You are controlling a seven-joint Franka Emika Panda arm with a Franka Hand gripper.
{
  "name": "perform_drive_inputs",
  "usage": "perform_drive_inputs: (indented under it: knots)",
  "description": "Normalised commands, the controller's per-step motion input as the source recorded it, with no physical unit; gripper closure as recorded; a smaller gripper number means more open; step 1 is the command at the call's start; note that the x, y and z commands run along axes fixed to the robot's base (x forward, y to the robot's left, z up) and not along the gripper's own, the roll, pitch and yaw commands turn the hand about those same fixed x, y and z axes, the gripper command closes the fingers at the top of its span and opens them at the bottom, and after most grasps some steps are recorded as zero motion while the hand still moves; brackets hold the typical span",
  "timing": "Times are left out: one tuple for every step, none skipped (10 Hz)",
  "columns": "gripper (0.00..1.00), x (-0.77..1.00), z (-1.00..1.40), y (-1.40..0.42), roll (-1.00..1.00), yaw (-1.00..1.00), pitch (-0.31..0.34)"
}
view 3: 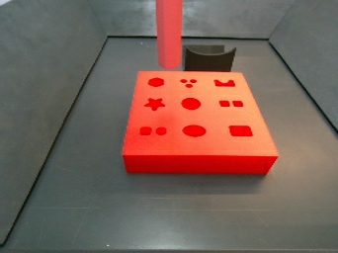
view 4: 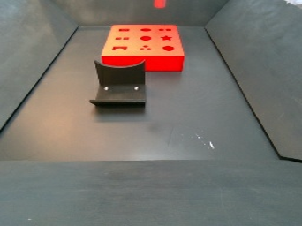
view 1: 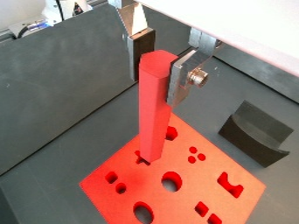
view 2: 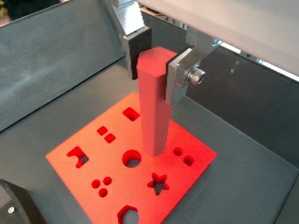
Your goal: Insert the hexagon object.
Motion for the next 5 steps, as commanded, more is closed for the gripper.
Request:
perform_drive_inputs:
  knots:
    - [1.0, 0.0, -0.14, 0.18, -0.02, 0.0, 0.0]
    - [1.0, 0.1, -0.16, 0.66, -0.12, 0.15, 0.0]
    - [1.0, 0.0, -0.2, 0.79, -0.05, 0.28, 0.0]
    - [1.0, -0.13, -0.22, 0.75, -0.01, 0.43, 0.009]
    - [1.0, -0.23, -0.21, 0.71, 0.0, 0.46, 0.0]
